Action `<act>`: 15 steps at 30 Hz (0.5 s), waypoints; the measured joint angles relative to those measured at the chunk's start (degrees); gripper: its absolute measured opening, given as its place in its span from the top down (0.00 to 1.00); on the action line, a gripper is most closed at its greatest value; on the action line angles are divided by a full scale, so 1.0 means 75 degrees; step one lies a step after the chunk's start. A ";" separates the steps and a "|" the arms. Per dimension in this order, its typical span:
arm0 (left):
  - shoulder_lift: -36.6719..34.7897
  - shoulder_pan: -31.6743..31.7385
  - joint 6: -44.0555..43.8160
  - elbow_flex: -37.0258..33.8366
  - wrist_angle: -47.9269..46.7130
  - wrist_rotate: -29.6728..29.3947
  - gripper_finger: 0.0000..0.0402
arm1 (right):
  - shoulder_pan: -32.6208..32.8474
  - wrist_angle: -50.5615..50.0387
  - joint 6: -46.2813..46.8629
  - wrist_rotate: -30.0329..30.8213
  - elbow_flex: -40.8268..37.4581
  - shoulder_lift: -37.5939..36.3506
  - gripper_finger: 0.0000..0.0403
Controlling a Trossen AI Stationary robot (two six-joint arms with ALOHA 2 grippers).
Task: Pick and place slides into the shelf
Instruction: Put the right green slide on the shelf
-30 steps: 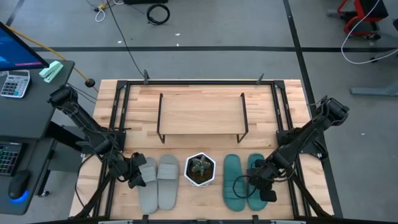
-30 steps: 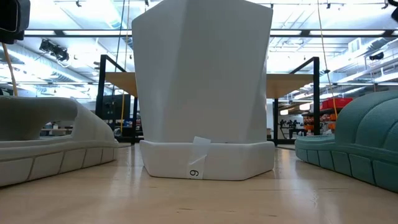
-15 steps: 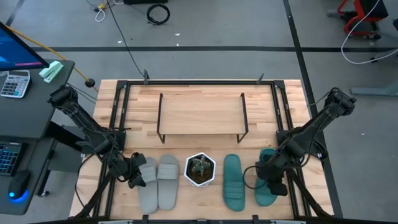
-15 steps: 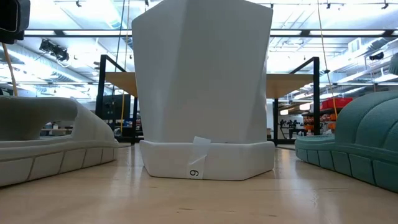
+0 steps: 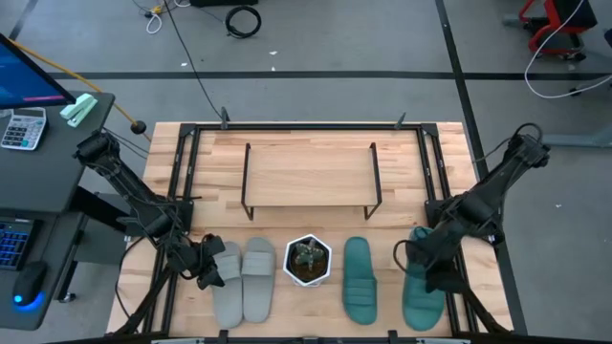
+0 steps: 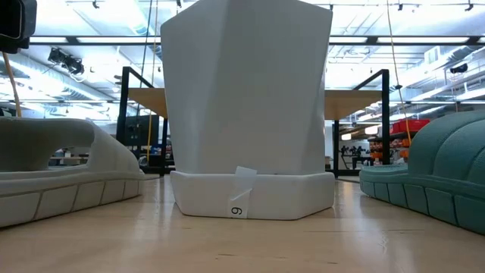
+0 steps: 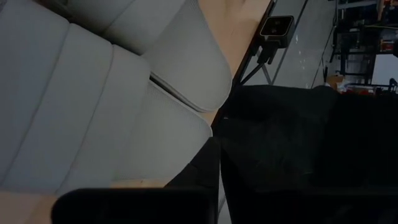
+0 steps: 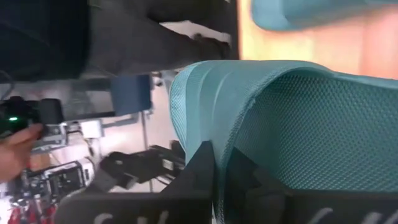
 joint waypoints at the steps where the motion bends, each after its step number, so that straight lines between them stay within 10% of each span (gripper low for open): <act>1: 0.0000 0.0000 0.0000 0.0000 0.0000 0.0002 0.97 | -0.0039 0.0011 0.0005 -0.0013 0.0126 0.0000 0.97; 15: 0.0000 0.0000 -0.0003 0.0000 0.0009 0.0000 0.94 | -0.1661 -0.1681 -0.1257 -0.0683 0.1921 0.0126 0.97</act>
